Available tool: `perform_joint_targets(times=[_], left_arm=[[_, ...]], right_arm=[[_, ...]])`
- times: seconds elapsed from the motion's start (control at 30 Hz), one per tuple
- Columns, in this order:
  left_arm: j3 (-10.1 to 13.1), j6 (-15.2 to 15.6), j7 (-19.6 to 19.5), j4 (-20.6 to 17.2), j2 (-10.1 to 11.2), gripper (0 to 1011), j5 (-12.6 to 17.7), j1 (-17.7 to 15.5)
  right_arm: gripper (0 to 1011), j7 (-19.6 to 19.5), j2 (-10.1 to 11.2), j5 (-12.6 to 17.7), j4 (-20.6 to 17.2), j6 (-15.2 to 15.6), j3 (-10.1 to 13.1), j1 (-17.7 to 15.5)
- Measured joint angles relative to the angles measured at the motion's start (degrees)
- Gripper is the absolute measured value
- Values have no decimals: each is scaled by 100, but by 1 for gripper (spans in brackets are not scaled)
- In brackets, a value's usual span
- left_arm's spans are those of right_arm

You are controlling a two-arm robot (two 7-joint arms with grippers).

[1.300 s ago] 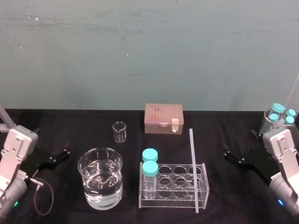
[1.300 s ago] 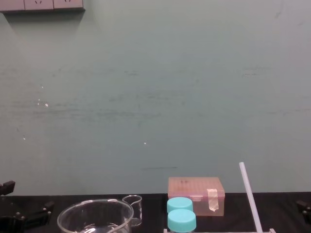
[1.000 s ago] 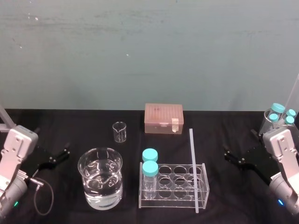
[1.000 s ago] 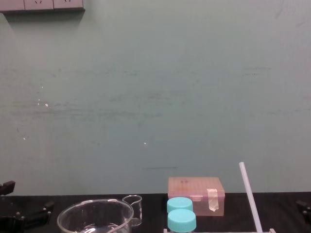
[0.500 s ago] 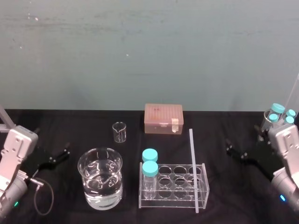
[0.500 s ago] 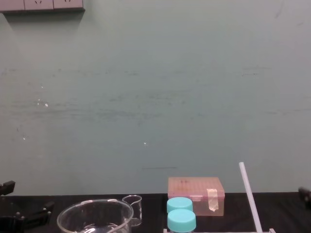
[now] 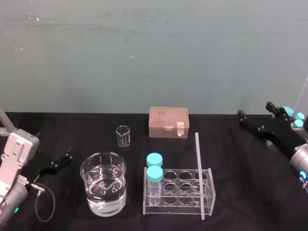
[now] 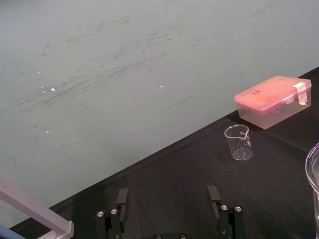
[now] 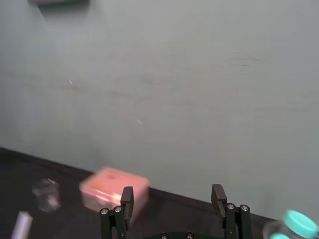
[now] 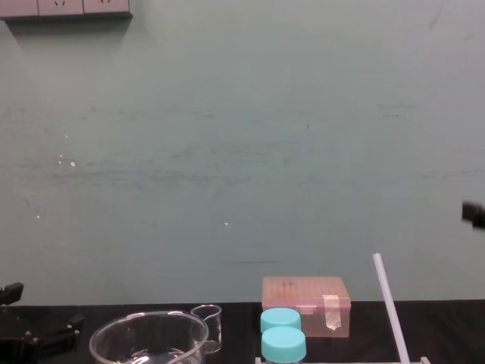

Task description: Pick up the stirring rod with one hand, then place it down.

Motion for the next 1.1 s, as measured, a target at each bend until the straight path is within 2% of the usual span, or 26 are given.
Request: perform_joint_targets(times=[0.07,0.3,0.53,0.67,0.83,0.93,1.1], left_arm=[[0,0,0,0,0,1005,0,0],[0,0,0,0,0,1005,0,0],[0,0,0,0,0,1005,0,0],[0,0,0,0,0,1005,0,0],[0,0,0,0,0,1005,0,0],[0,0,0,0,0,1005,0,0],[0,0,0,0,0,1005,0,0]], right_arm=[[1003,331,42,400,-144,312,147,56],[1003,1175,219,1247,-454,1058,428,199],[1003,1375,336,1660,-568,1349,462,256],[1003,1477,467,1874,-633,1628,371,292],[1003,1543,568,1980,-665,1816,270,338],[1003,1596,682,2053,-682,2038,132,413],[1003,1599,767,2085,-695,2187,-22,490]])
